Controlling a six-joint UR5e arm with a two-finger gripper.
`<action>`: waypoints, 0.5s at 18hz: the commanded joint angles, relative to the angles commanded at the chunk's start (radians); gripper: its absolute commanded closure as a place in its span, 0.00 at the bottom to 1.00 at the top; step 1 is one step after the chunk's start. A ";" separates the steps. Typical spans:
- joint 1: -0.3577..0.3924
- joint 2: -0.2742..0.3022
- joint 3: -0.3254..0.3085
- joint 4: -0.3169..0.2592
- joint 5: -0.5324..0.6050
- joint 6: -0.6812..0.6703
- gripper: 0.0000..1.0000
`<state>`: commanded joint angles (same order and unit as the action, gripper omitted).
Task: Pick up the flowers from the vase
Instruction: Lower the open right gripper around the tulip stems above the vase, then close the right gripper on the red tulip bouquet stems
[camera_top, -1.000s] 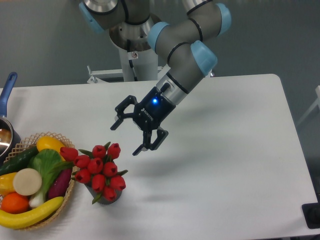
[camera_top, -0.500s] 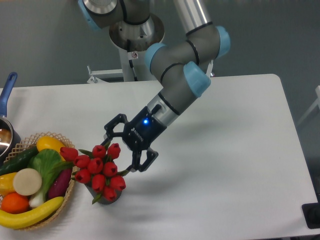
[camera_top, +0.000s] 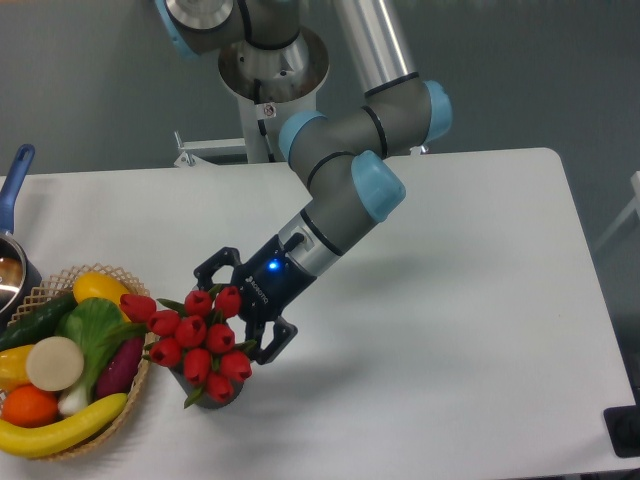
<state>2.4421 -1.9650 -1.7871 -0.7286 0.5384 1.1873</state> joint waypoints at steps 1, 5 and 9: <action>0.000 0.000 0.002 0.000 0.000 0.000 0.11; 0.000 0.002 0.002 0.000 0.000 0.000 0.44; 0.005 0.005 0.002 -0.002 -0.003 -0.003 0.55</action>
<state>2.4467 -1.9604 -1.7855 -0.7302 0.5354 1.1842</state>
